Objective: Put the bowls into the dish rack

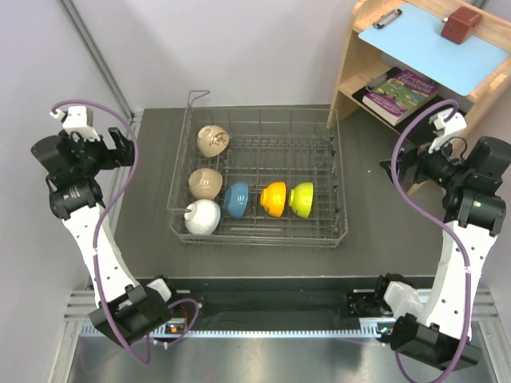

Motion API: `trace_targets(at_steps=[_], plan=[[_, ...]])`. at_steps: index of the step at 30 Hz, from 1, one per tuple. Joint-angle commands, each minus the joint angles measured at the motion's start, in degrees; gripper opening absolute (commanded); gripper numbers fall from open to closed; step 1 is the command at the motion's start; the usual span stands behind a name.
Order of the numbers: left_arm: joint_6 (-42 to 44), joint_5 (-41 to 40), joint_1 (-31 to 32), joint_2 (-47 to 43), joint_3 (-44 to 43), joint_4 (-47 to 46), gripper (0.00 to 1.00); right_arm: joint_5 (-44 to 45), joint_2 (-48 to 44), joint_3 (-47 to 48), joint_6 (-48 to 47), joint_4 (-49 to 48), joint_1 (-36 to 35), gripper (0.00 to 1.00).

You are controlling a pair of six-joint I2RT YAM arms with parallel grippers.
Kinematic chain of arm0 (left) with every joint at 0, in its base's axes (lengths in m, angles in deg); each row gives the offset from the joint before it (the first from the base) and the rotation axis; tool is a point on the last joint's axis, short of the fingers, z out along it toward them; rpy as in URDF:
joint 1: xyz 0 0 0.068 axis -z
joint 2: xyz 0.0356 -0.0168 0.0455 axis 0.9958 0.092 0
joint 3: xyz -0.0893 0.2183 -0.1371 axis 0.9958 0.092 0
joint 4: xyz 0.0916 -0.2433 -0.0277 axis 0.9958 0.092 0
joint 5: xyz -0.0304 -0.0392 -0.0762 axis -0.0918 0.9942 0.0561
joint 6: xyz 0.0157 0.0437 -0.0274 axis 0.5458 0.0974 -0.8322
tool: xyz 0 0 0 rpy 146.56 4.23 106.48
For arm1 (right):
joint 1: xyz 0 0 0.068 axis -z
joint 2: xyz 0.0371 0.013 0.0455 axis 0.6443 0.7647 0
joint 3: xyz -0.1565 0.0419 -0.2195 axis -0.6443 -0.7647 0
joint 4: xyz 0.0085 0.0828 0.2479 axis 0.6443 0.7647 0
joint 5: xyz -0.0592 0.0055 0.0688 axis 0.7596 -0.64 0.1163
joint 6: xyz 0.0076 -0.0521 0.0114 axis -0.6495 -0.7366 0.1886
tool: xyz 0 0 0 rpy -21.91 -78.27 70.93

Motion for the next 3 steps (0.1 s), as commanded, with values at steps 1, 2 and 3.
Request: trace_targets(at_steps=[1,2,3], plan=[[-0.5,3.4,-0.3,-2.4,0.6,-3.7,0.99,-2.6,-1.0,1.4,-1.0,-1.2,0.4,1.00],[-0.4,3.3,-0.3,-2.4,0.7,-3.5,0.99,-2.7,-0.9,1.4,-0.7,-1.3,0.5,1.00],[-0.2,3.4,-0.4,-2.3,0.6,-3.2,0.99,-2.9,-0.7,1.4,-0.5,-1.5,0.4,1.00]])
